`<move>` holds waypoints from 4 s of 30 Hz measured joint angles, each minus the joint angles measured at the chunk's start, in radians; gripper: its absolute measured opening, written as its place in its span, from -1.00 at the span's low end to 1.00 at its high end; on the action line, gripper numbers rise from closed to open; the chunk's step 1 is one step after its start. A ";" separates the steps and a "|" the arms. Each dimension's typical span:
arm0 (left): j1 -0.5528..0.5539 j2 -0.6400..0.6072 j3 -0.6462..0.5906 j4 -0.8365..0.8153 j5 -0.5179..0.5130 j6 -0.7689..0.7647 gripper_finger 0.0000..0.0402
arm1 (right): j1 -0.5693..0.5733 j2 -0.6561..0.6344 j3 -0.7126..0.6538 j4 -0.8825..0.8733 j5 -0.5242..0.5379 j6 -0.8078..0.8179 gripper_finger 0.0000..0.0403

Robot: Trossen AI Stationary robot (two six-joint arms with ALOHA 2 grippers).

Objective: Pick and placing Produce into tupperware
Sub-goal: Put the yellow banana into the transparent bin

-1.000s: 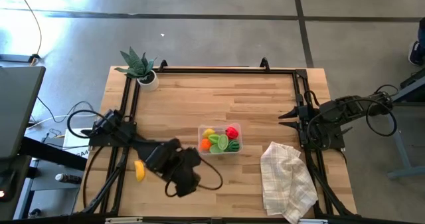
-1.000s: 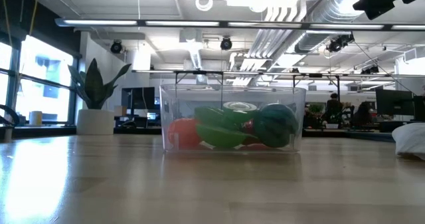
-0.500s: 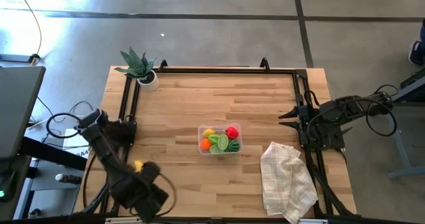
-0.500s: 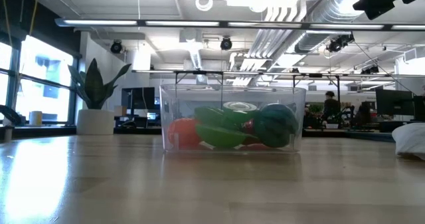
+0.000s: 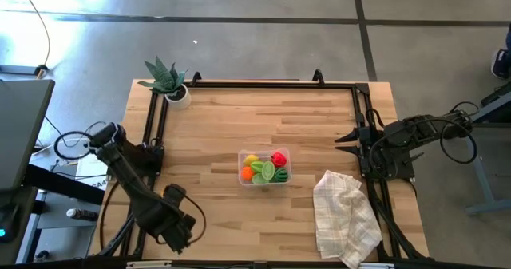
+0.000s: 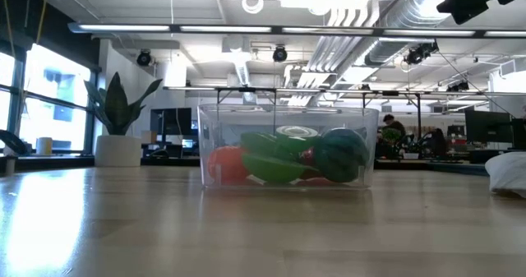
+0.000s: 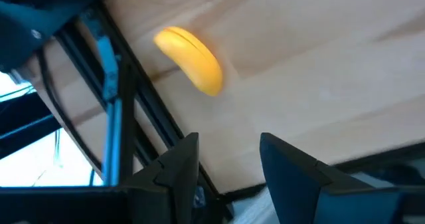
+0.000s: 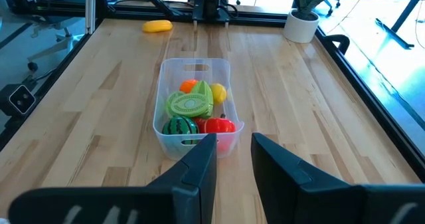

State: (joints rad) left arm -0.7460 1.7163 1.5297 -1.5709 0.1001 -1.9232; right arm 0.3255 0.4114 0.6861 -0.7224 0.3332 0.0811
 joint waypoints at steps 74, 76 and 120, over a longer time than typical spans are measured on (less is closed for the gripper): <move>0.154 -0.370 -0.698 0.526 0.200 -0.045 0.43 | 0.000 0.000 0.000 0.000 0.000 0.000 -0.58; 0.169 -0.362 -0.698 0.515 0.194 -0.041 0.43 | 0.000 0.000 0.000 0.000 0.000 0.000 -0.58; 0.177 -0.116 -0.698 0.612 0.257 -0.037 0.43 | 0.000 0.000 0.000 0.000 0.000 0.000 -0.58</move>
State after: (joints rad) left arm -0.5694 1.6008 0.8318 -0.9586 0.3569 -1.9606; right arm 0.3255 0.4114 0.6861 -0.7227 0.3332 0.0811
